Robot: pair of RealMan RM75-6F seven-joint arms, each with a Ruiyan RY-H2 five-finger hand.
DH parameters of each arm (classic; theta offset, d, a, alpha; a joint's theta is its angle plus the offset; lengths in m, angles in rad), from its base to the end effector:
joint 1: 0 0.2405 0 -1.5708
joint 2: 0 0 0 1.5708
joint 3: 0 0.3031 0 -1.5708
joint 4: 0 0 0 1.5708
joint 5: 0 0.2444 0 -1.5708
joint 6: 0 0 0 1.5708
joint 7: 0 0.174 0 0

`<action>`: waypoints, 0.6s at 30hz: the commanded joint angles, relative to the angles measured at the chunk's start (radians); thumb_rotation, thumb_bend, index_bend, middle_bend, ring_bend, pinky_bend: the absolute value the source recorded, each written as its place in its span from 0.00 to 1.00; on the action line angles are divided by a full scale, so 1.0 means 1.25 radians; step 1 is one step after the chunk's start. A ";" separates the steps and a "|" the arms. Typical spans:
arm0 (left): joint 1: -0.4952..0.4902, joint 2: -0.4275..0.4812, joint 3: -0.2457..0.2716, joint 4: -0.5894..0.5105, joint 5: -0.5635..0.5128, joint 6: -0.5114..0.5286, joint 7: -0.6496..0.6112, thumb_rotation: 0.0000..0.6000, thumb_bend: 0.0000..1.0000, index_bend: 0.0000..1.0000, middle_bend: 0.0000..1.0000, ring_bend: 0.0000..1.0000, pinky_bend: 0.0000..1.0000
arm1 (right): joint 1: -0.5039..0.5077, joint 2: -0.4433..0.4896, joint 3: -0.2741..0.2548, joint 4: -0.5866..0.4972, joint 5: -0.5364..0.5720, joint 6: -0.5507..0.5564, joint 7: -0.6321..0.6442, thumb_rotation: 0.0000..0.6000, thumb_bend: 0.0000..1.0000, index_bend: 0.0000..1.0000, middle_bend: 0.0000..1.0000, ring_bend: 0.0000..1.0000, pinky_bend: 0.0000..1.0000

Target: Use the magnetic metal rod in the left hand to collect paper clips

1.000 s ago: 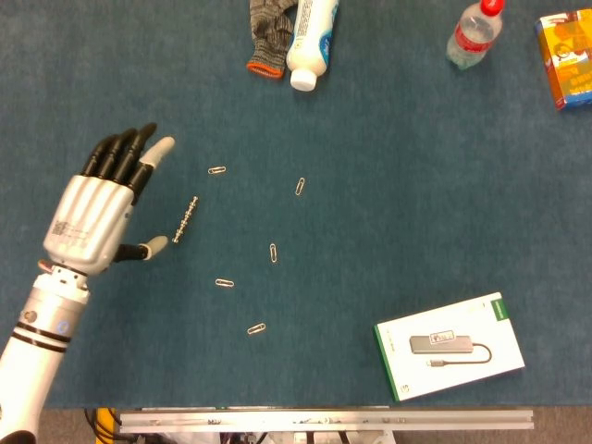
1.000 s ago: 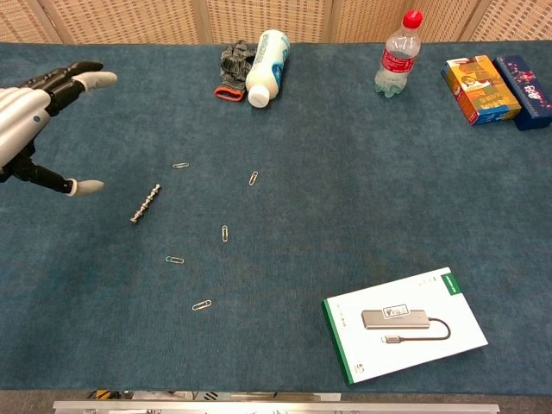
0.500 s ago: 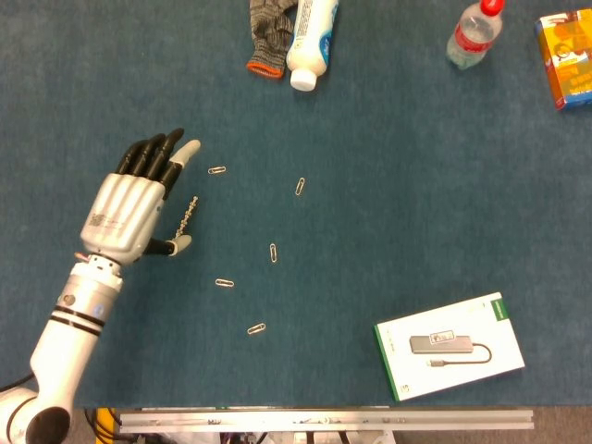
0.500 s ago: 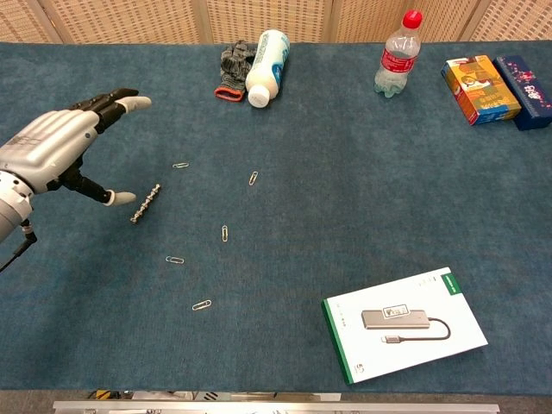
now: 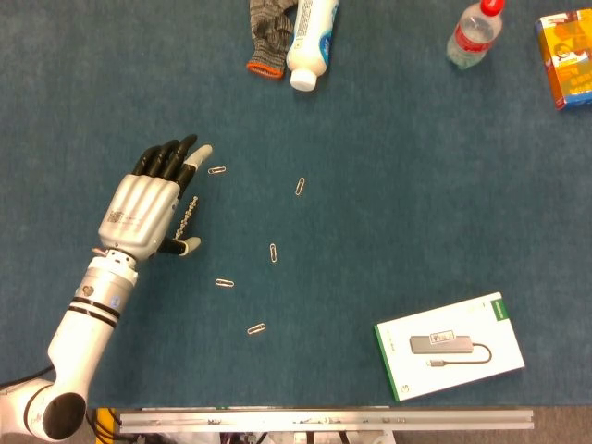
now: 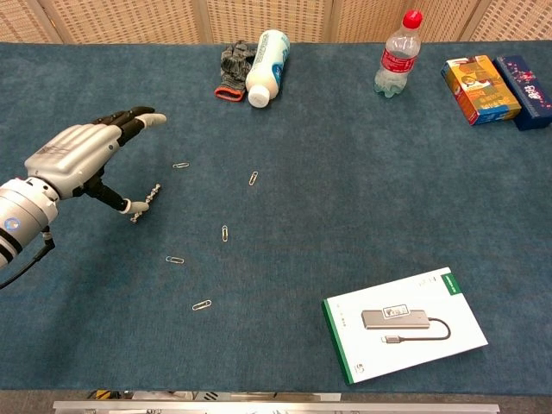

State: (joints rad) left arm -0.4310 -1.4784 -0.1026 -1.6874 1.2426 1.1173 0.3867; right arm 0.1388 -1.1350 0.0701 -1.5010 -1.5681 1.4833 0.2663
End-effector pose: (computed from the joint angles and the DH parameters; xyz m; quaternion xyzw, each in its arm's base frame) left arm -0.2361 0.3072 -0.0365 -0.7006 -0.4325 -0.3613 0.4377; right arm -0.3653 -0.2439 0.1531 0.5854 -0.4040 0.4676 0.5249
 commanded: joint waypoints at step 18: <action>-0.042 -0.016 0.010 0.040 -0.072 -0.061 0.015 1.00 0.00 0.00 0.00 0.00 0.08 | 0.005 -0.002 -0.009 -0.001 -0.006 -0.008 -0.012 1.00 0.12 0.36 0.39 0.29 0.44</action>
State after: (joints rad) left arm -0.4825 -1.4973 -0.0910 -1.6383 1.1540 1.0426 0.4040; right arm 0.1448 -1.1378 0.0590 -1.5028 -1.5758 1.4738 0.2512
